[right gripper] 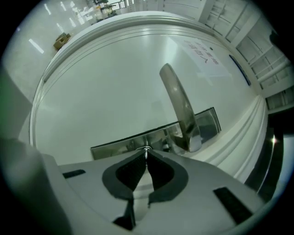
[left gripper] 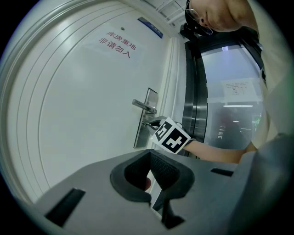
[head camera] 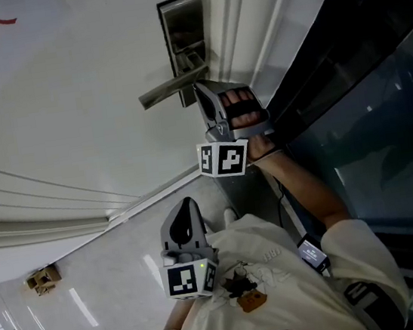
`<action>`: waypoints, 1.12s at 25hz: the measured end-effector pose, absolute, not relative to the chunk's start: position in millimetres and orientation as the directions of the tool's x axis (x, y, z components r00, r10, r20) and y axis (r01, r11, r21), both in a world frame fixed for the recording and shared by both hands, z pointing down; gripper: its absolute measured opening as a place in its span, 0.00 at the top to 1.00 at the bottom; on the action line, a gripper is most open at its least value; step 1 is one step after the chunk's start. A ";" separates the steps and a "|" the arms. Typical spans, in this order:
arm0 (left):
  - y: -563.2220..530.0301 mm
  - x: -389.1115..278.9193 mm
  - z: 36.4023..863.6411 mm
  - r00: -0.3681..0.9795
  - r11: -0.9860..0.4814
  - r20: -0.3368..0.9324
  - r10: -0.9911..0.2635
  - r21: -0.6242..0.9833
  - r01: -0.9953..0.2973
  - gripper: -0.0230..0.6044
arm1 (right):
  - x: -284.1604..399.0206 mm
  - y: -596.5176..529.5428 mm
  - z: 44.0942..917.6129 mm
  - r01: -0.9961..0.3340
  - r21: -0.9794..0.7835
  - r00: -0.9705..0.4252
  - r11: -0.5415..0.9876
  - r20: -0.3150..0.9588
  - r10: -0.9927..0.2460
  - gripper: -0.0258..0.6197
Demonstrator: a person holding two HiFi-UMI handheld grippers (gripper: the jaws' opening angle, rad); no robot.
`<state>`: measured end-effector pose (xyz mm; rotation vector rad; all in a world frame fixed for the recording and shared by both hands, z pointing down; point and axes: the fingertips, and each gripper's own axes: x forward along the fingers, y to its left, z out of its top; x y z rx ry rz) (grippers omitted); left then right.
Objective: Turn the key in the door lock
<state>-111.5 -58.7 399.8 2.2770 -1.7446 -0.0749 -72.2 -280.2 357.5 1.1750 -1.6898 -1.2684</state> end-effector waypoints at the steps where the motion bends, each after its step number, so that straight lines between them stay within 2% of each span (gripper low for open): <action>1: -59.4 -111.0 399.8 0.276 -0.240 0.124 -0.953 0.243 -0.940 0.96 | -72.3 -280.7 356.7 -0.270 0.956 -0.336 0.113 0.017 -0.942 0.93; 8: -62.3 -105.1 400.9 0.296 -0.260 0.133 -0.946 0.232 -0.937 0.96 | -70.2 -281.0 355.1 -0.429 0.883 -0.356 0.190 0.028 -0.934 0.94; 12: -64.3 -102.4 400.7 0.299 -0.265 0.135 -0.945 0.220 -0.939 0.96 | -68.2 -281.1 351.5 -0.597 0.749 -0.389 0.286 0.041 -0.920 0.94; 18: -67.6 -104.5 399.7 0.285 -0.252 0.144 -0.948 0.207 -0.945 0.96 | -65.1 -282.7 350.7 -0.742 0.566 -0.420 0.358 0.024 -0.907 0.94; 28: -74.5 -106.4 402.2 0.276 -0.239 0.154 -0.949 0.220 -0.946 0.96 | -61.8 -285.4 347.8 -0.857 0.152 -0.496 0.492 0.018 -0.868 0.93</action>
